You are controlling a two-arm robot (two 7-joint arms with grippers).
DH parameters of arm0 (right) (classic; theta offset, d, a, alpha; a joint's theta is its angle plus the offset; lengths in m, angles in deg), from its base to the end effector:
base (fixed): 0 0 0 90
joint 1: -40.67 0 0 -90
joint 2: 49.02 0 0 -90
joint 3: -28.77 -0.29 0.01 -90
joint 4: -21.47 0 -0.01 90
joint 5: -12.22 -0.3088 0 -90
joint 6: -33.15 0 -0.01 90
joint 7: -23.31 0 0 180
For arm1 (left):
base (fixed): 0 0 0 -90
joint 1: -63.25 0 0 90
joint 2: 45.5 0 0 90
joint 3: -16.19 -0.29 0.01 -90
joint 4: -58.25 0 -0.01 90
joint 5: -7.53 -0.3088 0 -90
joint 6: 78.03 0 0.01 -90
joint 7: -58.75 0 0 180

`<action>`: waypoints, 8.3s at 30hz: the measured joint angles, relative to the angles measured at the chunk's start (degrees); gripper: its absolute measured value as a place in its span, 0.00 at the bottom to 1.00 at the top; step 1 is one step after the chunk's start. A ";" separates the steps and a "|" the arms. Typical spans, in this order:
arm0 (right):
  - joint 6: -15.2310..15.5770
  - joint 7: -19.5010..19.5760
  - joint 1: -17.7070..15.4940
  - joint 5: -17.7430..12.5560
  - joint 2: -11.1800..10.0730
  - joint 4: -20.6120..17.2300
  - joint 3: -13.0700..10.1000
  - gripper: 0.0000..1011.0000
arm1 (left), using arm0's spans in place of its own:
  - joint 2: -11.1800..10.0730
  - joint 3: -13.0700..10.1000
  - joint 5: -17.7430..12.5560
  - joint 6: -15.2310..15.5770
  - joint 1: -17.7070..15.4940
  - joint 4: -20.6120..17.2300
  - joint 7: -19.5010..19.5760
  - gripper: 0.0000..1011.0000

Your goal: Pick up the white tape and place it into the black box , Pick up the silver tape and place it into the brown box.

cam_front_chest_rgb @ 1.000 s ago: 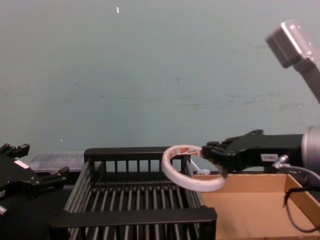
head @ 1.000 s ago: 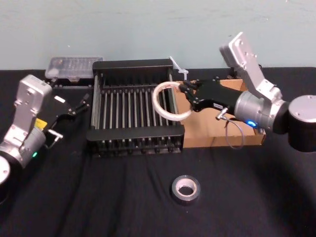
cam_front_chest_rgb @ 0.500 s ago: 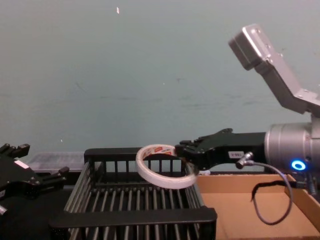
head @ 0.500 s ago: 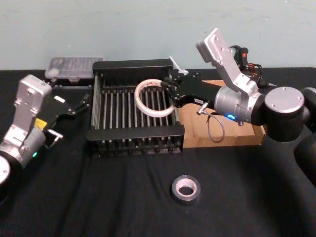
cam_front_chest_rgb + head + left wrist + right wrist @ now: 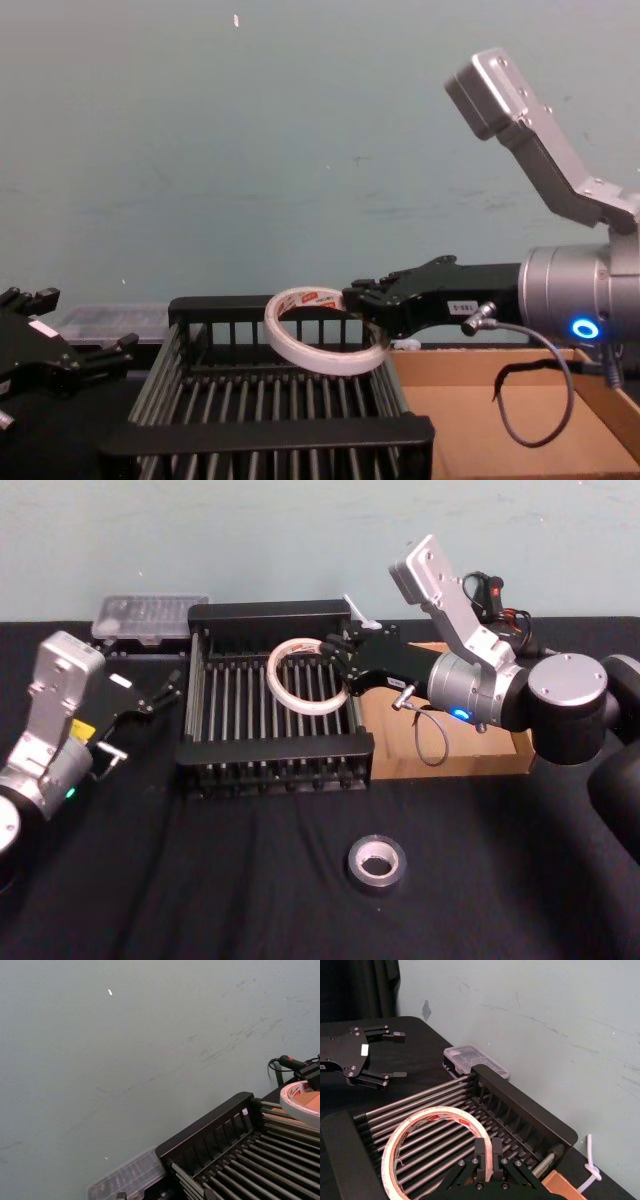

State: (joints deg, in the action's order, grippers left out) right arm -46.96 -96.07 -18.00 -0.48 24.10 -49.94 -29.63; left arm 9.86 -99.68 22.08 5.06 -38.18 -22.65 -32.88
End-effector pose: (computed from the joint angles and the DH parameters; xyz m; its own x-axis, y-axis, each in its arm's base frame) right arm 0.4489 0.0380 -0.2328 0.7701 -0.6119 0.1802 0.6375 0.7288 -0.2499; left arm 0.3581 0.0826 -0.3023 0.2923 0.8803 0.3736 -0.9553 0.2873 0.0702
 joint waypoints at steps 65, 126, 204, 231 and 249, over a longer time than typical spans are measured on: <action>6.59 0.96 -6.94 -4.40 -7.19 -13.89 -4.11 0.99 | 0.00 0.00 0.00 0.00 0.00 0.00 0.00 0.99; 17.74 -1.25 -19.78 -10.35 -20.86 -25.07 1.96 0.99 | 0.00 0.00 0.00 0.00 0.00 0.00 0.00 0.99; 17.59 -1.55 -17.63 -8.85 -18.95 -21.61 3.62 0.16 | 0.00 0.00 0.00 0.00 0.00 0.00 0.00 0.99; 14.81 3.00 -19.28 -11.51 -20.79 -24.51 -3.08 0.16 | 0.00 0.00 0.00 0.00 0.00 0.00 0.00 0.99; 17.09 11.79 -15.61 -8.74 -14.43 -17.85 -8.19 0.16 | 0.00 0.00 0.00 0.00 0.00 0.00 0.00 0.99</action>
State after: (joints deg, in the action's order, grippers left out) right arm -29.87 -84.28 -33.61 -9.22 9.67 -67.78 -37.82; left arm 9.85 -99.68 22.08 5.07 -38.18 -22.65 -32.87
